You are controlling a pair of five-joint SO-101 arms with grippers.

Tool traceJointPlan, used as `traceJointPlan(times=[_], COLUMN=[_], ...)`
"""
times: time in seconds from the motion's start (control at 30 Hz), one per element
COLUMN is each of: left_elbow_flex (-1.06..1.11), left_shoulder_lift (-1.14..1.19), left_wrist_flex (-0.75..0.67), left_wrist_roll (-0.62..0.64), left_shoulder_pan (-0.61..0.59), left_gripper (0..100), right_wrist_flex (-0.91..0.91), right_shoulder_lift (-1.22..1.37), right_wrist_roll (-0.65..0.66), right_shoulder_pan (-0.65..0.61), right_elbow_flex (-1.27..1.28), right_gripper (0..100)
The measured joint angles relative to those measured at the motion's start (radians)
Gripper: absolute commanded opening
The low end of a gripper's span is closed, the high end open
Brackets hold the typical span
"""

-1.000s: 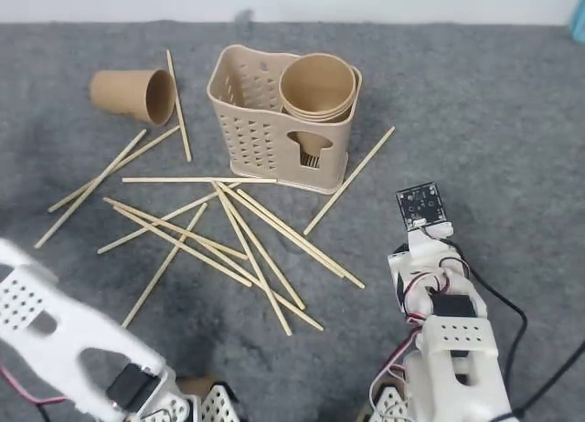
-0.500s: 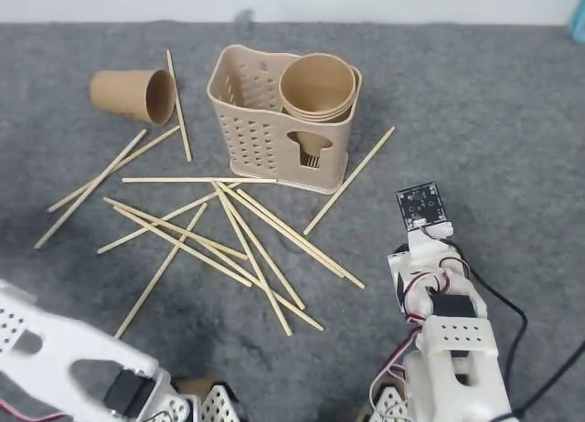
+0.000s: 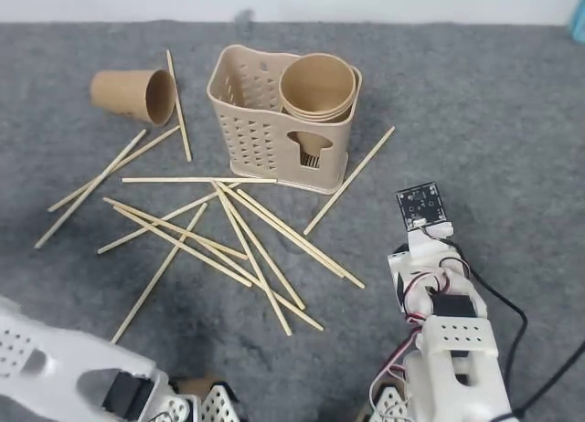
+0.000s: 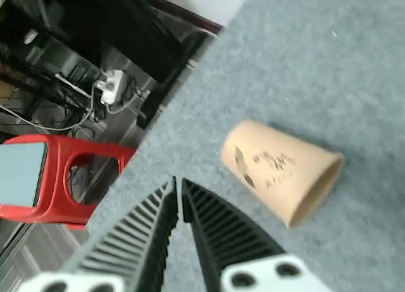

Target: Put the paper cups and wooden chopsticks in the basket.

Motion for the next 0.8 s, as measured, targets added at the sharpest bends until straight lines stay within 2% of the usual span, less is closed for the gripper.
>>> traceJointPlan(times=[0.13,0.43,0.63,0.8], left_elbow_flex=[0.206,0.738,1.169,1.588], left_shoulder_lift=[-0.160,-0.654,-0.921,-1.160], left_wrist_flex=[0.000,-0.008,-0.259,-0.560], left_wrist_roll=[-0.048,-0.061,-0.080,-0.147], left_shoulder_pan=[-0.005,0.020,0.023,0.023], left_gripper=[1,1,1,1], right_wrist_flex=[0.000,0.000,0.000,0.000], right_shoulder_lift=[0.000,0.000,0.000,0.000], right_wrist_roll=[0.000,0.000,0.000,0.000], right_shoulder_pan=[0.000,0.000,0.000,0.000], right_elbow_flex=[0.000,0.000,0.000,0.000], right_gripper=[0.9,0.9,0.9,0.9])
